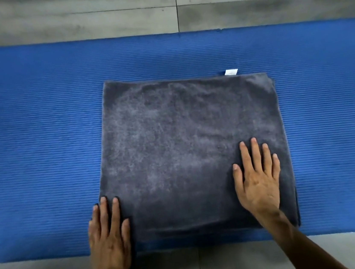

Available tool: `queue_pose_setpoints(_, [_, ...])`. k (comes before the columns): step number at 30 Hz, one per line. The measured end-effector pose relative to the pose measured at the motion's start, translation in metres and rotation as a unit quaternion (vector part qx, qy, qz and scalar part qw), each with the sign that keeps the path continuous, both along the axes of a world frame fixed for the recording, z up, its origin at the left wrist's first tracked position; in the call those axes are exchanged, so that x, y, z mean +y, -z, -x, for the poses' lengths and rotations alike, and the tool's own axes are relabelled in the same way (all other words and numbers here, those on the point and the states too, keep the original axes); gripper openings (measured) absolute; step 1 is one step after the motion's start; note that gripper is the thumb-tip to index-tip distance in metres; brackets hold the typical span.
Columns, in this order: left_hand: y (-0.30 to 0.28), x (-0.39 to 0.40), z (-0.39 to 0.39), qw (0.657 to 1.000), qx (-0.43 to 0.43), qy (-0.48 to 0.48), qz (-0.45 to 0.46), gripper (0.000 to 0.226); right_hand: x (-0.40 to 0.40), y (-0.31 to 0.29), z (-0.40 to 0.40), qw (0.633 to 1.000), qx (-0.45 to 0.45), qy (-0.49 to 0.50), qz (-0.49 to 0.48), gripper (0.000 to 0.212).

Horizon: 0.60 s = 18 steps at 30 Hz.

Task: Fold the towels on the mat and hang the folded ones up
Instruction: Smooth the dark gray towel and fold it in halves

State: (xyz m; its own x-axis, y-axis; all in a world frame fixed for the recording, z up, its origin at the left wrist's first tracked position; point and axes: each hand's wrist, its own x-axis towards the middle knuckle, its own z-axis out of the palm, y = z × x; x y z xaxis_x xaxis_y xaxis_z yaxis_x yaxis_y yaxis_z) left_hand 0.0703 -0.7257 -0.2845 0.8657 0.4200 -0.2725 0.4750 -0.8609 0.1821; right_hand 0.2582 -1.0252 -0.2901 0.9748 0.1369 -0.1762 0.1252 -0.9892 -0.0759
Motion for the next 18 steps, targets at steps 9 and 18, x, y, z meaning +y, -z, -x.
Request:
queue_pose_setpoints(9, [-0.027,0.016,-0.151,0.986,-0.100,0.130,0.016,0.051,0.002,0.002,-0.002,1.000,-0.002,0.003,0.005,0.062])
queue_pose_setpoints(18, [-0.014,0.056,-0.269,0.996,0.045,0.065,0.028,0.060,0.001,0.001,-0.003,1.000,-0.008,-0.003,-0.005,0.063])
